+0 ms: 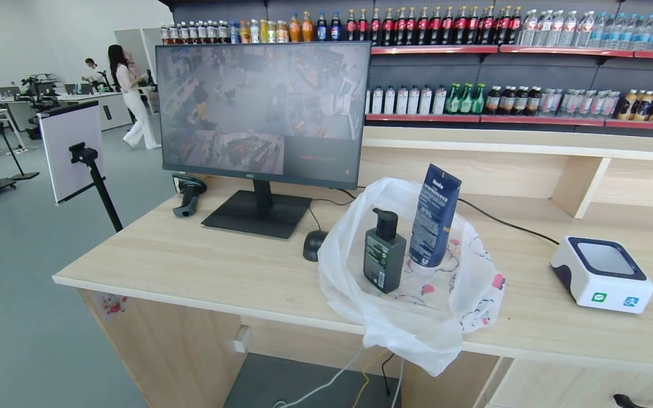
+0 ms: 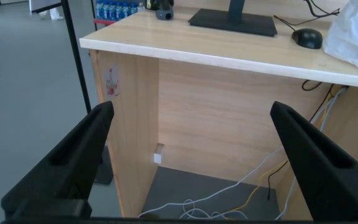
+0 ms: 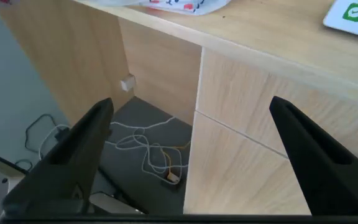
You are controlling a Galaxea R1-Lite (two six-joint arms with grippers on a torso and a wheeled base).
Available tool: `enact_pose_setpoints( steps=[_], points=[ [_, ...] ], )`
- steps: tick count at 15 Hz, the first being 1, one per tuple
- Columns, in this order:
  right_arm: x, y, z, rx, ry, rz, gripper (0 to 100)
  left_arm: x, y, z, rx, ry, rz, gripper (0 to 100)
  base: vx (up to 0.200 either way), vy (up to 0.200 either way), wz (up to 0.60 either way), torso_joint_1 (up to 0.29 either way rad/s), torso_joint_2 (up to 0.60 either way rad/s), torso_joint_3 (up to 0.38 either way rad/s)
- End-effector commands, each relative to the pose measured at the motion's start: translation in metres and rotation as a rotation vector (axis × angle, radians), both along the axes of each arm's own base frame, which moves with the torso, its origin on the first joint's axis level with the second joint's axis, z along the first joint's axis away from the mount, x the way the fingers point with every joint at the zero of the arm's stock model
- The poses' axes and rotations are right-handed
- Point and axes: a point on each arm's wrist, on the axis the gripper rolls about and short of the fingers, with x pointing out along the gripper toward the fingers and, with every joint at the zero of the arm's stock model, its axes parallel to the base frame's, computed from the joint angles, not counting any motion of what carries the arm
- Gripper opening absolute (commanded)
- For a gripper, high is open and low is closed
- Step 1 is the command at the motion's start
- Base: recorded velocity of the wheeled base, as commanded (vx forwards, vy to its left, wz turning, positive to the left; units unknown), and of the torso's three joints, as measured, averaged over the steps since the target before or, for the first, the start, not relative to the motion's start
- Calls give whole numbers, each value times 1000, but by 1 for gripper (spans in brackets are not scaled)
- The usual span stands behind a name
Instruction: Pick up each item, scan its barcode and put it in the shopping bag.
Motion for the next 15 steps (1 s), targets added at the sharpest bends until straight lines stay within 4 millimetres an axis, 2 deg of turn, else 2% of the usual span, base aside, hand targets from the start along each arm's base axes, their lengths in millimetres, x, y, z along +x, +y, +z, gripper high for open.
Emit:
enact_pose_setpoints(
  steps=[1,3,4,7,10,15],
  points=[
    [-4,-1,-1,33,-42,-118,100,0,0,0,0,-1,0,100,0,0,0,0,0,0],
    [-5,2,-1,-25,-42,-359,100,0,0,0,0,-1,0,100,0,0,0,0,0,0],
    [-6,3,-2,-22,-51,-409,100,0,0,0,0,-1,0,100,0,0,0,0,0,0],
    [-15,3,-4,4,-172,-434,100,0,0,0,0,-1,0,100,0,0,0,0,0,0],
    [-17,4,-4,34,-185,-451,100,0,0,0,0,-1,0,100,0,0,0,0,0,0],
    [-17,4,-4,33,-185,-451,100,0,0,0,-3,-1,0,100,-200,0,0,7,2,3]
  ],
)
